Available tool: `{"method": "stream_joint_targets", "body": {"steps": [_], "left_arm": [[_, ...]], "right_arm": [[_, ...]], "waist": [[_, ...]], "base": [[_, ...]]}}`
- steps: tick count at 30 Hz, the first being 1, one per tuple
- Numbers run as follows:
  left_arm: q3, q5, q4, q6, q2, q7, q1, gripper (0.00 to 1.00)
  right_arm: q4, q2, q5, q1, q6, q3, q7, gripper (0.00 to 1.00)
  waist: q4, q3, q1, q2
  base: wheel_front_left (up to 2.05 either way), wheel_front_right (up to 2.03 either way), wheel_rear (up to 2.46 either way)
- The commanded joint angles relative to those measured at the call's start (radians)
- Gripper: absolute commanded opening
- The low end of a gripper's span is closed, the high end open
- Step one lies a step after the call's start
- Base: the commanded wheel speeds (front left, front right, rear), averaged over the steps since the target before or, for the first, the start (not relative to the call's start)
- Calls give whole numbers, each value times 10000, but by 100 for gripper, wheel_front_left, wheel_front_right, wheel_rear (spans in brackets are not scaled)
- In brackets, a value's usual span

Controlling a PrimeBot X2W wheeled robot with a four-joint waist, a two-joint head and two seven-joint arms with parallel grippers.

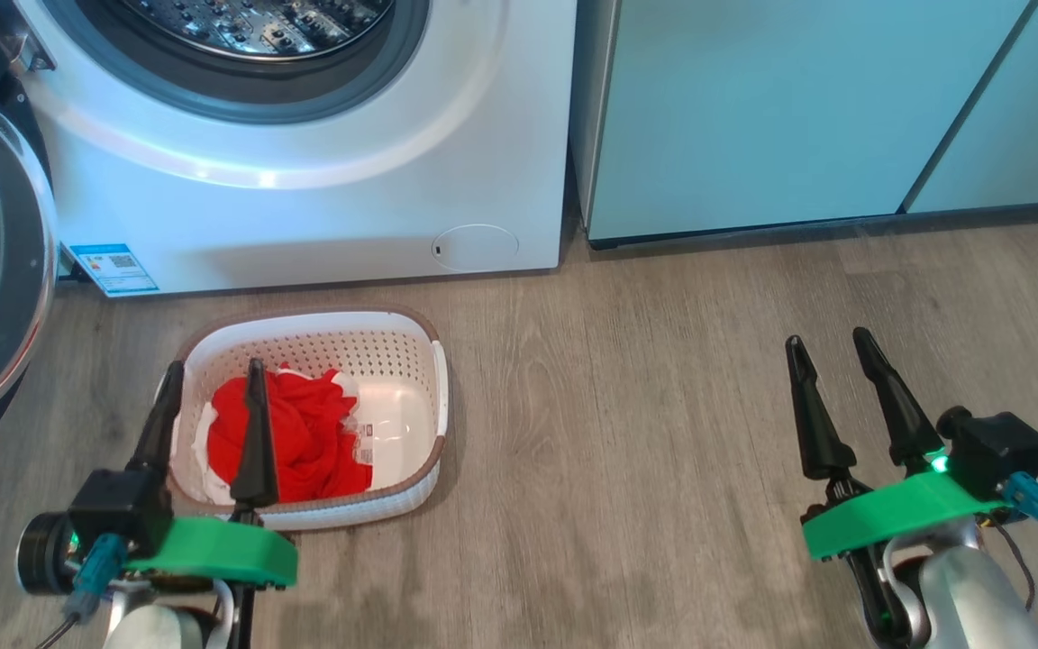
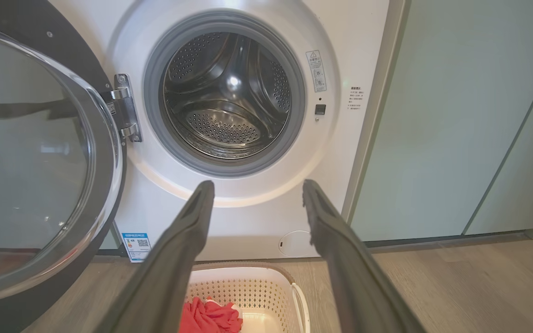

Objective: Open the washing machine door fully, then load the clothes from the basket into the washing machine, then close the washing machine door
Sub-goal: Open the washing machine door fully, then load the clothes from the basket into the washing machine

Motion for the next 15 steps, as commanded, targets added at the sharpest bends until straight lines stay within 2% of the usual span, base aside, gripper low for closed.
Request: {"method": "stream_joint_targets", "body": {"steps": [1,8,15], "left_arm": [[302,24,-340,71,105,-49,-262,100],[337,-342,-222,195,105,-49,-255,100],[305,-257,-54,273,105,-49,-221,100]], "right_arm": [[-281,51,-30,-307,0,224,-93,100],[-231,65,-74,-306,0,223,-93,100],[-161,68,-114,-322,0,284,-93,100]], "waist": [[18,-14,0,-1],[113,-43,0,-1],[144,-88,0,-1]], "base": [[0,0,0],[0,0,0],[0,0,0]]}}
